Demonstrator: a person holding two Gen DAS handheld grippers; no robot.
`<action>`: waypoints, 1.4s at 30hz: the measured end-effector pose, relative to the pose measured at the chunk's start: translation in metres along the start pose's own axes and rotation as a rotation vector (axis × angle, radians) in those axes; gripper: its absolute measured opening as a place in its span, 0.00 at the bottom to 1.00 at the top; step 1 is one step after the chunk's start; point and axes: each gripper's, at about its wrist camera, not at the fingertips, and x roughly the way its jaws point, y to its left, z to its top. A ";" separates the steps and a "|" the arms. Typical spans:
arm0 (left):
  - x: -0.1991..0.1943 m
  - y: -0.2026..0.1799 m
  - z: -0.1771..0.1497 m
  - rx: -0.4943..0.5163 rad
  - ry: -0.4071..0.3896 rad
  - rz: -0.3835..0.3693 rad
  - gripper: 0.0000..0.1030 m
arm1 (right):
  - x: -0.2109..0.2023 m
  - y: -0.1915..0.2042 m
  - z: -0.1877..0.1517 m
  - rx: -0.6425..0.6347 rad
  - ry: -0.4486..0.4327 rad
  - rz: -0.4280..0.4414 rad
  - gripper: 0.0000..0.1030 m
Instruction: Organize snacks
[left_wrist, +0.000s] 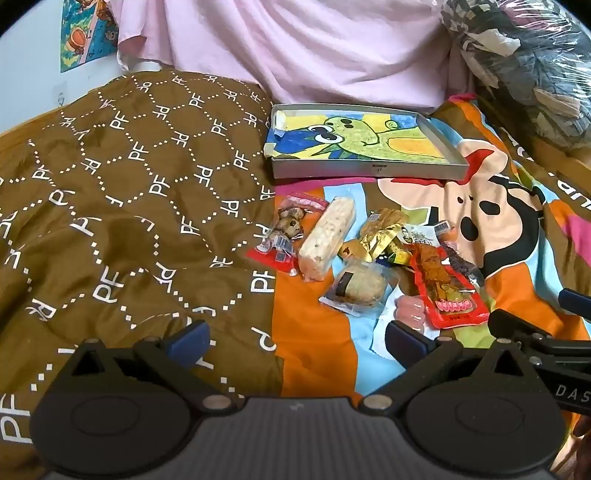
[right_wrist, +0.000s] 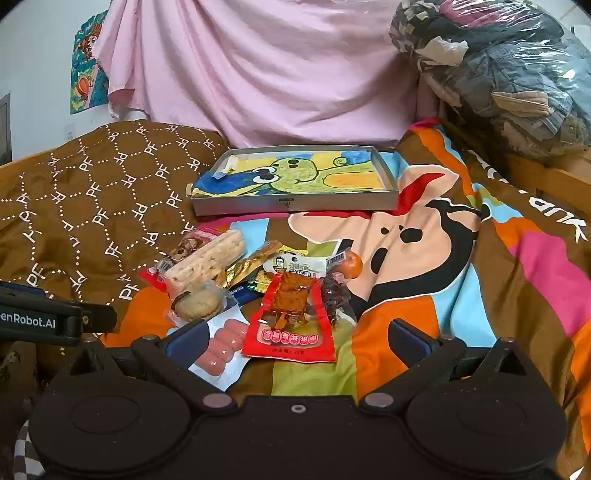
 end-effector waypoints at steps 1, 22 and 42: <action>0.000 0.000 0.000 0.001 0.000 0.000 1.00 | 0.000 0.000 0.000 0.000 0.000 0.000 0.99; 0.000 0.000 0.000 0.003 0.006 0.002 1.00 | 0.001 0.000 0.000 -0.001 0.003 -0.001 0.99; 0.001 0.001 -0.003 0.004 0.011 0.005 1.00 | 0.001 0.000 0.000 -0.001 0.004 -0.001 0.99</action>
